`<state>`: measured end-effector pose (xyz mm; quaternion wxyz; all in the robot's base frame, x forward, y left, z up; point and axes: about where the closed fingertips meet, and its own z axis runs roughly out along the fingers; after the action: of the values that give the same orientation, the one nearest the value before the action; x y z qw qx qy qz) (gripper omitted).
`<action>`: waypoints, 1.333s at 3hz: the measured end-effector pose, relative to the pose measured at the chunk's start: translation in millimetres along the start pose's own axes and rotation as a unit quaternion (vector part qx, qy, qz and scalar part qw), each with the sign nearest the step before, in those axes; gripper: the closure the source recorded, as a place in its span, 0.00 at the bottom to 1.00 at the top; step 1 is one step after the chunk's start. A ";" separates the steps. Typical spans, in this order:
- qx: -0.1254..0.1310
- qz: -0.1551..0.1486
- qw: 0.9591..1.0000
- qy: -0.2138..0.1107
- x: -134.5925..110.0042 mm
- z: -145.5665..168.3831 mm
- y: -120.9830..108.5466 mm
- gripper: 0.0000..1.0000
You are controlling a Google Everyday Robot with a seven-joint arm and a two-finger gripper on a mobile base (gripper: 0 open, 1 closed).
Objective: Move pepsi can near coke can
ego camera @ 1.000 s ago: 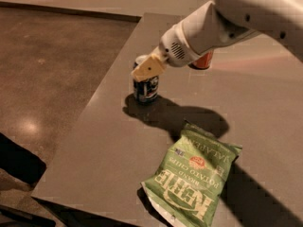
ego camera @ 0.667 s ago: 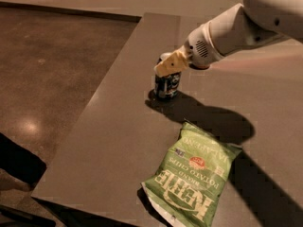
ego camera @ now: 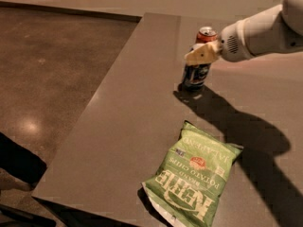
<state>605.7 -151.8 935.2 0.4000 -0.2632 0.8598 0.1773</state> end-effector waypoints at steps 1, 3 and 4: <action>0.033 0.009 0.999 -0.012 -3.7 -8.8 -18.4 1.00; 0.068 -0.014 0.998 -0.006 -14.6 -4.8 -38.9 0.98; 0.071 -0.028 0.997 0.000 -17.8 0.7 -38.7 0.75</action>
Offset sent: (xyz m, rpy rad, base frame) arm 0.0307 -0.0469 0.0137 -0.0879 -0.0714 -0.1320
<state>638.7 -176.7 945.0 0.4224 -0.2579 0.8626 0.1046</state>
